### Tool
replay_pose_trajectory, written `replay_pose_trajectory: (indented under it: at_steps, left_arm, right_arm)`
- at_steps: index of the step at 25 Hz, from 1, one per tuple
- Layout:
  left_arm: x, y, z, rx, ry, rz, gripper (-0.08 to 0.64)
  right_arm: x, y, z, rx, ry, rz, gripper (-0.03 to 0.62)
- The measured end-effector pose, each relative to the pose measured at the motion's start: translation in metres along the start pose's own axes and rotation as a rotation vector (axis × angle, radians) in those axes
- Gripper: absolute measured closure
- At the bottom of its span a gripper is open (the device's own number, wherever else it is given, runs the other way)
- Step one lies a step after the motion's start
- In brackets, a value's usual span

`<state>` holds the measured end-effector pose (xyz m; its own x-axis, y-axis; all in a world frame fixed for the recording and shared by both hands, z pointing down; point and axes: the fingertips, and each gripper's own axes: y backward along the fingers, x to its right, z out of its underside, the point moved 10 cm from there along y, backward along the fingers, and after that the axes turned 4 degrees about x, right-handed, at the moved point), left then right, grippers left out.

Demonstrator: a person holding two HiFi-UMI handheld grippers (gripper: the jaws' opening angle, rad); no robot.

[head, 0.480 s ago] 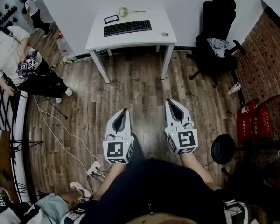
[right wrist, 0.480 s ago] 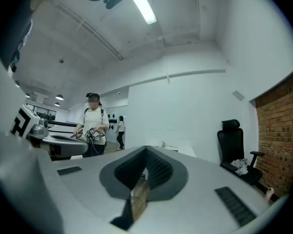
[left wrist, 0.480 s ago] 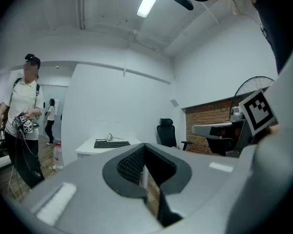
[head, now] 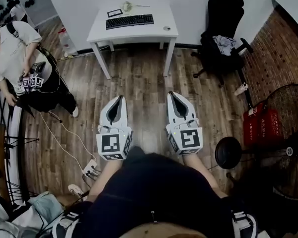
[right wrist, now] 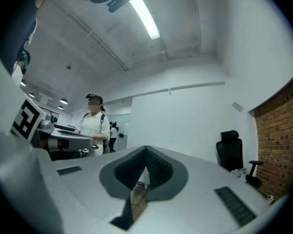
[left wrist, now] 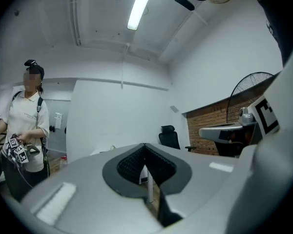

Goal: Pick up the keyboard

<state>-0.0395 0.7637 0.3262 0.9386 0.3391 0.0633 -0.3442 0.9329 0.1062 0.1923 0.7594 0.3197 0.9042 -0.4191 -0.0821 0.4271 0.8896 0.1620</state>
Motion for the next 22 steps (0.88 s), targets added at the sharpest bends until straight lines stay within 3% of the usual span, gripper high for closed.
replay_pose_trajectory:
  at_steps: [9,11,14,22]
  left_arm:
    - [-0.005,-0.004,0.007,-0.039,0.012,-0.041,0.543]
    - [-0.014,-0.015,0.010,-0.035,0.023,-0.041,0.515]
    - [-0.026,-0.039,0.015,-0.045,0.040,-0.028,0.454]
    - [-0.080,-0.142,0.026,0.008,0.039,-0.006,0.443]
  right_arm:
    - [0.003,-0.015,0.012,-0.014,-0.022,-0.066,0.580]
    - [0.006,-0.026,0.018,-0.009,-0.019,-0.067,0.580]
    - [0.016,-0.046,0.023,-0.020,-0.020,-0.063,0.580]
    - [0.056,-0.153,0.045,-0.028,-0.018,-0.022,0.580]
